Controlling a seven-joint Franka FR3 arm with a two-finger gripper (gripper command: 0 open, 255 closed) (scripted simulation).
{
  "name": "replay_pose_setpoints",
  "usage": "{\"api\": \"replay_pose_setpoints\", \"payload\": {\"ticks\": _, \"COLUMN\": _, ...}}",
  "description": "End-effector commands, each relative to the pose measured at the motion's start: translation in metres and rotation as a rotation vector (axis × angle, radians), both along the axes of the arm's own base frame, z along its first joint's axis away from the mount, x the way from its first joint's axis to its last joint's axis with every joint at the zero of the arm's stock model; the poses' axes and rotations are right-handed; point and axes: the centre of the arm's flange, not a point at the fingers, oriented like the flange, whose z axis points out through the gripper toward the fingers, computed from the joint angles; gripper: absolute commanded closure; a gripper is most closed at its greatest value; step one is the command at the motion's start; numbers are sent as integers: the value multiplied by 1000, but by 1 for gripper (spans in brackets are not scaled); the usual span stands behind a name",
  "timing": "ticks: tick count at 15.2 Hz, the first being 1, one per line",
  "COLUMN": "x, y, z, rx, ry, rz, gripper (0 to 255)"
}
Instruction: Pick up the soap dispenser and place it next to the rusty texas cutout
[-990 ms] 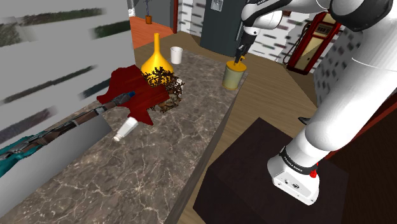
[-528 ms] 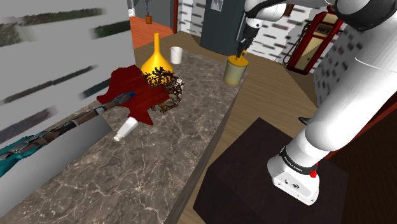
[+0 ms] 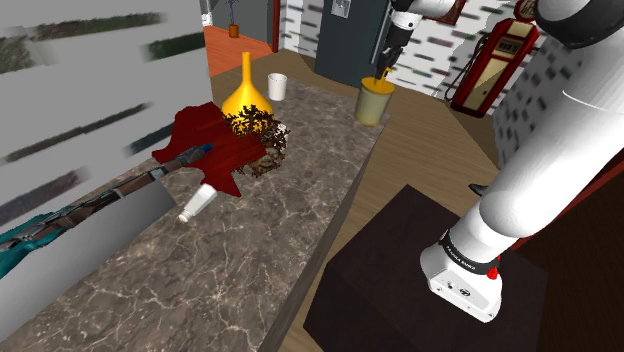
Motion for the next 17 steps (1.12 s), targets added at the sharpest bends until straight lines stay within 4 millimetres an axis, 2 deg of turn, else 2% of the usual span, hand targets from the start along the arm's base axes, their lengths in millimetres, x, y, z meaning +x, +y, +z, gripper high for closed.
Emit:
{"api": "replay_pose_setpoints", "payload": {"ticks": 1, "x": 0, "y": 1, "z": 11, "rx": 0, "ry": 0, "rz": 0, "gripper": 255}}
{"api": "replay_pose_setpoints", "payload": {"ticks": 17, "x": 0, "y": 1, "z": 96, "rx": 0, "ry": 0, "rz": 0, "gripper": 255}}
